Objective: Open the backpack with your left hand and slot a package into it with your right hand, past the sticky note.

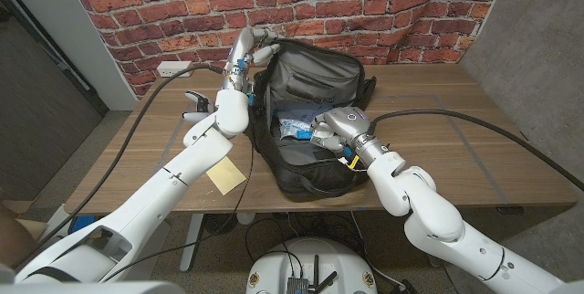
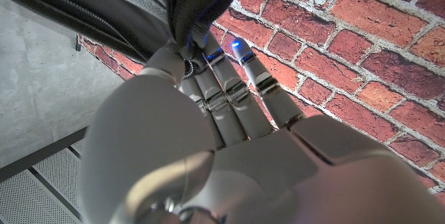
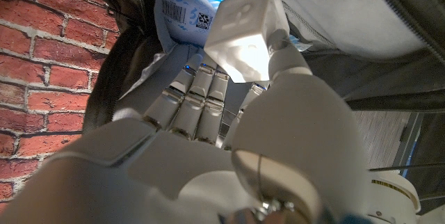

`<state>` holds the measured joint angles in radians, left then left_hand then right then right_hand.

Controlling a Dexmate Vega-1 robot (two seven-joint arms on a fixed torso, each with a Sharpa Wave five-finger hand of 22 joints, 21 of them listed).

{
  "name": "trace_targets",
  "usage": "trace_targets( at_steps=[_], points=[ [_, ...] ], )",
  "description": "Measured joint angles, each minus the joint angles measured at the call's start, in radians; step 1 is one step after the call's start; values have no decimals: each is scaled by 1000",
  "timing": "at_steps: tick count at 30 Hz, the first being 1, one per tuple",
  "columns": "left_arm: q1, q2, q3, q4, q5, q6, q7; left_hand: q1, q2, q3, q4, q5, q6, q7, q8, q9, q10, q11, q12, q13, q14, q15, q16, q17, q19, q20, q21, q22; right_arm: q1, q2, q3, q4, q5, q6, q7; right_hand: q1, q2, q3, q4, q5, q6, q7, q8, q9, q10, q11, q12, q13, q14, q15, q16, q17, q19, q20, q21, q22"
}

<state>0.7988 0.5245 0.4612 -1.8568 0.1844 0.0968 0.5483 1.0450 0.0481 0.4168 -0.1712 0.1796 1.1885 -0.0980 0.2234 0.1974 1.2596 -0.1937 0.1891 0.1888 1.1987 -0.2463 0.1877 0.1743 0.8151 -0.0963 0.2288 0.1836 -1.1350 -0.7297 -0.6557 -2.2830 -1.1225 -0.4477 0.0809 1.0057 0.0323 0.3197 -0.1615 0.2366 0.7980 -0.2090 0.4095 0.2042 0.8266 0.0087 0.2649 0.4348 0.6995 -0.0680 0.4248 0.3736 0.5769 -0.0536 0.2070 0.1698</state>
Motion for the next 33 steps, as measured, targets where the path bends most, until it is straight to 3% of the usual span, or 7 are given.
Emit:
trace_targets(
  at_steps=[5, 8, 19, 23, 24, 29, 33],
  points=[
    [0, -2, 1, 0, 0, 3, 3, -1, 1, 0, 0, -2, 0, 0, 0, 0, 0, 0, 4, 0, 0, 0, 0, 0, 0, 0, 0, 0, 10, 4, -4, 10, -2, 3, 12, -3, 3, -4, 4, 0, -9, -6, -8, 0, -9, -9, -7, -1, 0, 0, -11, 0, 0, 0, -1, 0],
    [1, -3, 1, -1, 0, 5, 4, -1, 1, 0, 0, 2, -2, -2, 0, 0, 0, 0, 4, 0, 0, 0, 0, 0, 0, 0, 0, 0, 15, 6, -6, 15, -3, 3, 21, 13, 27, -8, 8, -1, -22, -7, -16, -3, -16, -16, -20, -5, -3, 1, -15, 0, 0, 0, -4, 0],
    [7, -7, 2, -10, 0, 16, 13, -1, 1, 0, 0, 2, -2, -2, 3, 1, 0, 0, 4, -1, 0, 0, 0, 0, 0, 0, 0, 0, 31, 4, -11, 20, -3, 2, 70, 11, 27, -33, 9, -8, -103, -10, -52, -2, -68, -68, -61, 2, -68, 10, -37, 7, -8, 0, -8, 0],
    [8, -7, 3, -12, 1, 18, 15, -1, 1, 0, 0, 2, -2, -2, 3, 1, 0, 0, 4, -1, 0, 0, 0, 0, 0, 0, 0, 0, 33, 2, -12, 17, -3, 2, 87, -18, 16, -40, 8, -13, -137, -11, -69, -2, -85, -85, -69, -3, -99, 11, -50, 12, -20, 2, -12, 0],
    [9, -7, 3, -13, 1, 18, 15, -1, 1, 0, 0, 2, -2, -2, 3, 1, 0, 0, 4, -1, 0, 0, 0, 0, 0, 0, 0, 0, 33, 2, -12, 17, -3, 2, 96, -22, 13, -43, 10, -17, -148, -11, -75, -2, -89, -90, -73, -3, -110, 12, -54, 14, -24, 3, -12, 0],
    [12, -7, 3, -17, 2, 21, 18, -1, 1, 0, 0, 2, -2, -2, 3, 1, 0, 0, 3, -1, 0, 0, 0, 0, 0, 0, 0, 0, 37, -3, -13, 0, -8, -4, 127, -45, -11, -64, 16, -27, -203, -12, -104, -2, -73, -167, -80, -13, -173, 18, -70, 30, -40, 3, -12, 0],
    [15, -7, 3, -20, 2, 22, 18, -1, 1, 0, 0, 2, -2, -2, 3, 1, 0, 0, 2, 0, 0, 0, 0, 0, 0, 0, 0, 0, 40, -3, -15, -7, -14, -10, 153, -54, -20, -75, 16, -34, -237, -12, -122, -2, -103, -180, -80, -17, -218, 20, -77, 42, -62, 5, -12, 0]
  ],
)
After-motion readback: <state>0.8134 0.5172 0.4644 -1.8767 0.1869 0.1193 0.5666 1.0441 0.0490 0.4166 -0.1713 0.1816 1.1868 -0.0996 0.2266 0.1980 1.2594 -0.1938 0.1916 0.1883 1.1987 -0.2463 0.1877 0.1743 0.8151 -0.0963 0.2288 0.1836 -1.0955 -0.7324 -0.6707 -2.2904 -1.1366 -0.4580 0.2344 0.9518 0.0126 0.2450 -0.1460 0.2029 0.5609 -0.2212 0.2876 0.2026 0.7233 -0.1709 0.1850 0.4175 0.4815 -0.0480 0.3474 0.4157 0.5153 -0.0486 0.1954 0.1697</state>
